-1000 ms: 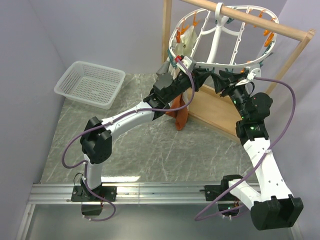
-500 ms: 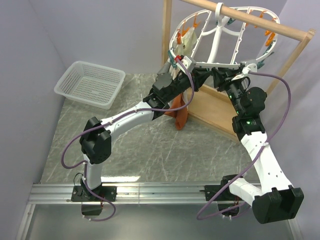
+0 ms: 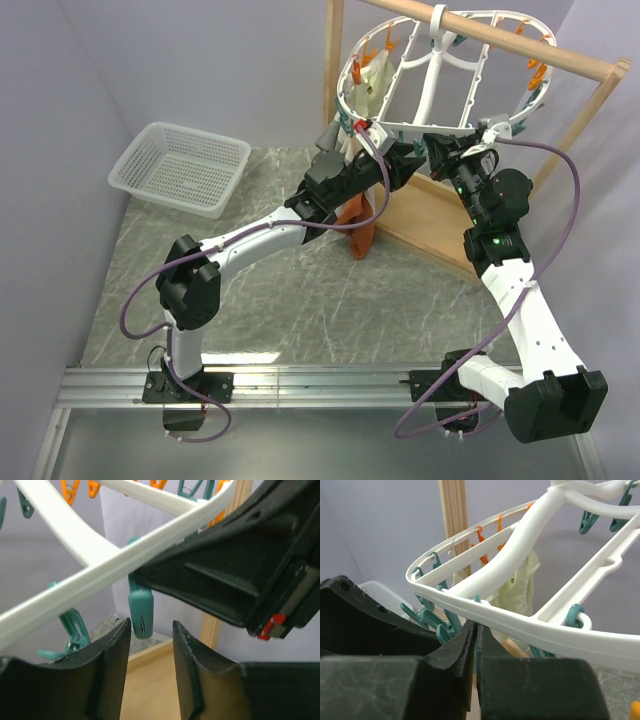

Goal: Clip the underwear to the hanger

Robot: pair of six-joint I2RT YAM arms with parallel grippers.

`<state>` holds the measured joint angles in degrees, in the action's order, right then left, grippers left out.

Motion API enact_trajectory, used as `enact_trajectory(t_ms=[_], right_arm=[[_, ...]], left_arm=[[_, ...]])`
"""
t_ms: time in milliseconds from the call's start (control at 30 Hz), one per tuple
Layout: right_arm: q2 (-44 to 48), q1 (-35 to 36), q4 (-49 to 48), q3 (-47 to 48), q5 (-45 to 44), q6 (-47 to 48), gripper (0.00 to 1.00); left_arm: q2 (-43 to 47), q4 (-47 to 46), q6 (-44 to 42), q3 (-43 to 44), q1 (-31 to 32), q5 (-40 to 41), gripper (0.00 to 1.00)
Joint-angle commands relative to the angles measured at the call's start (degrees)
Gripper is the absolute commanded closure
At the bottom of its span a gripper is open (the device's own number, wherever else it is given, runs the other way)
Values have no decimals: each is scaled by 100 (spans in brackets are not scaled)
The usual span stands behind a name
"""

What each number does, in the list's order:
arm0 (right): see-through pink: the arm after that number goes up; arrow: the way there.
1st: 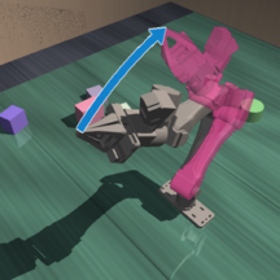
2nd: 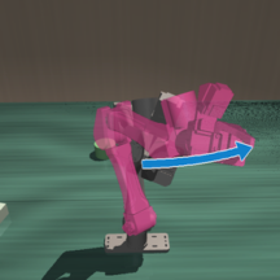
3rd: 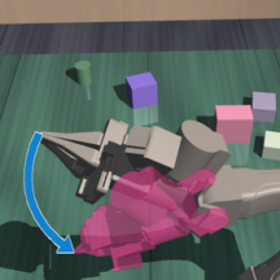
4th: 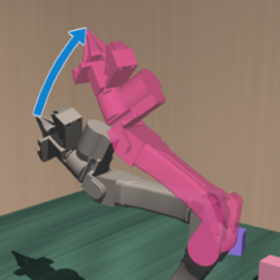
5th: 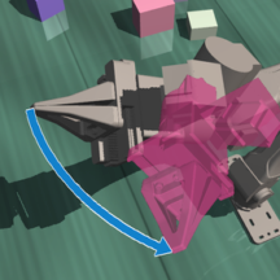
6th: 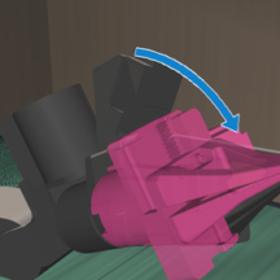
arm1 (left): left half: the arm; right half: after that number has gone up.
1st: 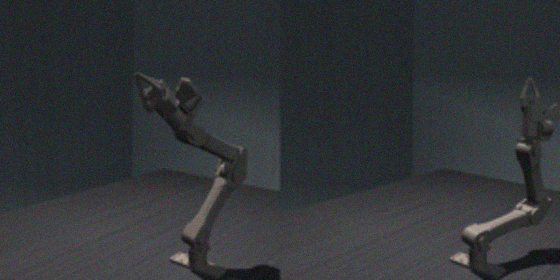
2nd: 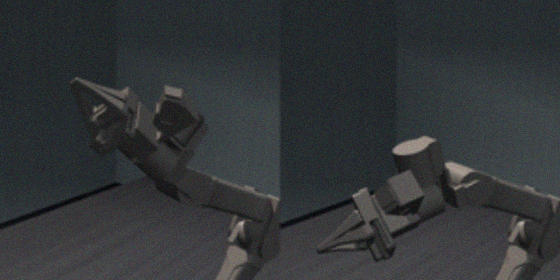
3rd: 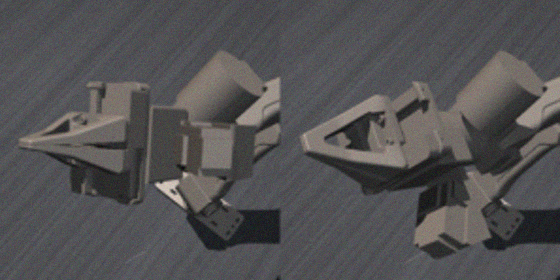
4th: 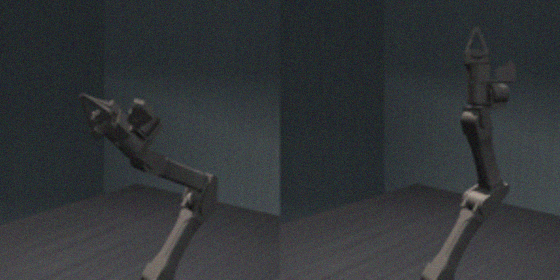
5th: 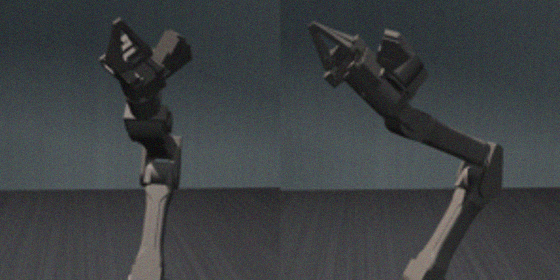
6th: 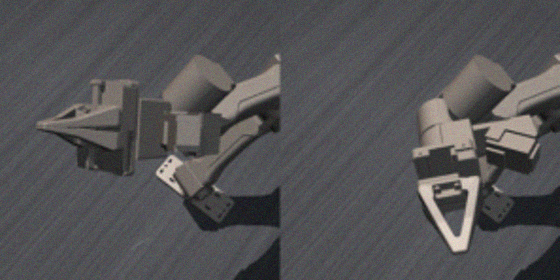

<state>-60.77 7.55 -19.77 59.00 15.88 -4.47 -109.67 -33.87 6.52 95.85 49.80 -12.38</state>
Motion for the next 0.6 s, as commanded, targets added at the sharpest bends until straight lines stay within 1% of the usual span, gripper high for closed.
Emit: enact_trajectory(t_ms=[0, 33, 233, 467, 567], right_arm=[[4, 36, -133, 384, 91, -133, 97], [4, 36, -124, 401, 117, -220, 100], [-22, 36, -27, 437, 231, -414, 100], [-31, 36, 78, 419, 345, -599, 100], [-40, 36, 140, 419, 433, -722, 100]], left_arm=[[385, -120, -64, -119, 21, -81, 55], [385, -111, -64, -154, 21, -37, 52], [350, -129, -142, -146, 30, 192, 47], [253, -269, -151, 3, 12, 263, 48], [200, -304, -169, 82, 12, 236, 52]])
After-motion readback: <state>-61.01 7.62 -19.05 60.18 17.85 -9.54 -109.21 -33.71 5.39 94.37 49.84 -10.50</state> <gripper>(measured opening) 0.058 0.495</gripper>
